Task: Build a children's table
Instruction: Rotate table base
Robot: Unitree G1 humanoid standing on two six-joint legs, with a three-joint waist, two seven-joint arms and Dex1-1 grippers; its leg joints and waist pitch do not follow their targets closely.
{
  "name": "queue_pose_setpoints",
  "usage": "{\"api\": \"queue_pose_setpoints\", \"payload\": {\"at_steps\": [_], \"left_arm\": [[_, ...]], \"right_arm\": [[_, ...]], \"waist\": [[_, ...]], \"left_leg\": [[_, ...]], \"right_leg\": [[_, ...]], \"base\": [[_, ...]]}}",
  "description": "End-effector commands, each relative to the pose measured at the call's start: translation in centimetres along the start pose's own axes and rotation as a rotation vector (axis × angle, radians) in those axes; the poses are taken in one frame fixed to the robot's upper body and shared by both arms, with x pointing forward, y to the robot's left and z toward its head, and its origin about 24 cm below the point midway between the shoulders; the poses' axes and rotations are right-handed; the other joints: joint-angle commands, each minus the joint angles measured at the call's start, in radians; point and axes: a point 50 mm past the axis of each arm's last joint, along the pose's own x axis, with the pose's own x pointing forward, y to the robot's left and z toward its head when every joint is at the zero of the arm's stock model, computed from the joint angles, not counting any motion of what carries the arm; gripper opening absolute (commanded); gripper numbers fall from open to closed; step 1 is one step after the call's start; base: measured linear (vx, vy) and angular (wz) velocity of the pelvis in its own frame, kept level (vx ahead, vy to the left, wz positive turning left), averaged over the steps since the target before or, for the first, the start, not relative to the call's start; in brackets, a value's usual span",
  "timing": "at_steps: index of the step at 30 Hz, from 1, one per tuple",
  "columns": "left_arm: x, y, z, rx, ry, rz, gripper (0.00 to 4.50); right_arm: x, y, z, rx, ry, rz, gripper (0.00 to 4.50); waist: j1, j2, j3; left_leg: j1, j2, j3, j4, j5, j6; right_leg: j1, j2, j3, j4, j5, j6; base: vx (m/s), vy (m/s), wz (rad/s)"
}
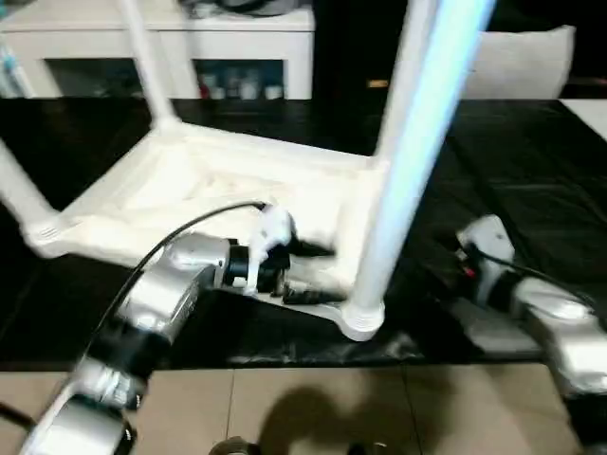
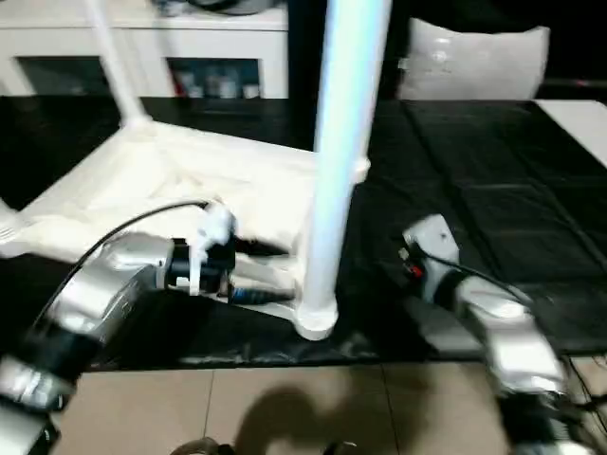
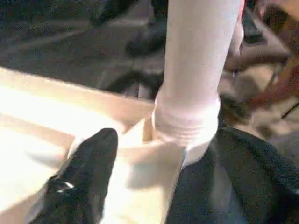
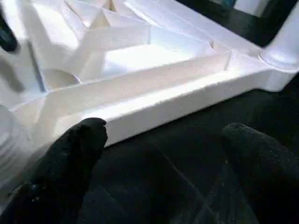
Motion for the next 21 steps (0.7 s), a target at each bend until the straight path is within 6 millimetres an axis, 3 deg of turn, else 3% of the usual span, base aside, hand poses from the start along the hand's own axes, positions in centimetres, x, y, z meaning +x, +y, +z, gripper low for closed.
{"api": "queue_pose_setpoints", "payload": {"at_steps": [1,3,10,16,21], "left_arm": [[0.1,0.2,-0.1,0.045,0.063,-0.026,3.37],[0.2,0.7,-0.6,0.083,0.125,-0.030,3.26],[0.6,1.6,-0.9,0.136,0.187,-0.055,2.71],[0.9,1.7,-1.0,0.154,0.219,-0.111,2.28],[1.1,2.0,-1.3,0.174,0.248,-0.114,1.90]], "right_arm": [[-0.3,0.5,0.2,-0.011,0.000,0.044,4.50],[-0.9,1.5,0.3,0.006,0.006,0.143,4.50],[-2.1,3.6,0.7,0.047,0.038,0.357,4.50],[-2.5,3.7,0.8,0.041,0.062,0.392,4.50],[-2.8,3.8,0.9,0.047,0.065,0.404,4.50]], "waist": [[0.008,-0.006,-0.079],[0.011,-0.003,-0.079],[0.030,-0.008,-0.077],[0.036,-0.008,-0.076],[0.041,-0.009,-0.079]], "left_leg": [[0.021,0.055,-0.022,-0.073,-0.273,0.043],[0.023,0.054,-0.021,-0.071,-0.280,0.048],[0.021,0.057,-0.024,-0.073,-0.287,0.057],[0.024,0.058,-0.025,-0.073,-0.291,0.048],[0.022,0.057,-0.025,-0.072,-0.280,0.052]], "right_leg": [[0.052,-0.067,0.048,-0.066,-0.332,-0.182],[0.052,-0.064,0.047,-0.072,-0.341,-0.176],[0.053,-0.070,0.043,-0.082,-0.410,-0.149],[0.048,-0.072,0.042,-0.085,-0.431,-0.149],[0.052,-0.074,0.041,-0.082,-0.409,-0.150]], "base": [[0.000,0.000,0.00],[0.000,0.000,0.00],[0.000,0.000,0.00],[0.000,0.000,0.00],[0.000,0.000,0.00]]}}
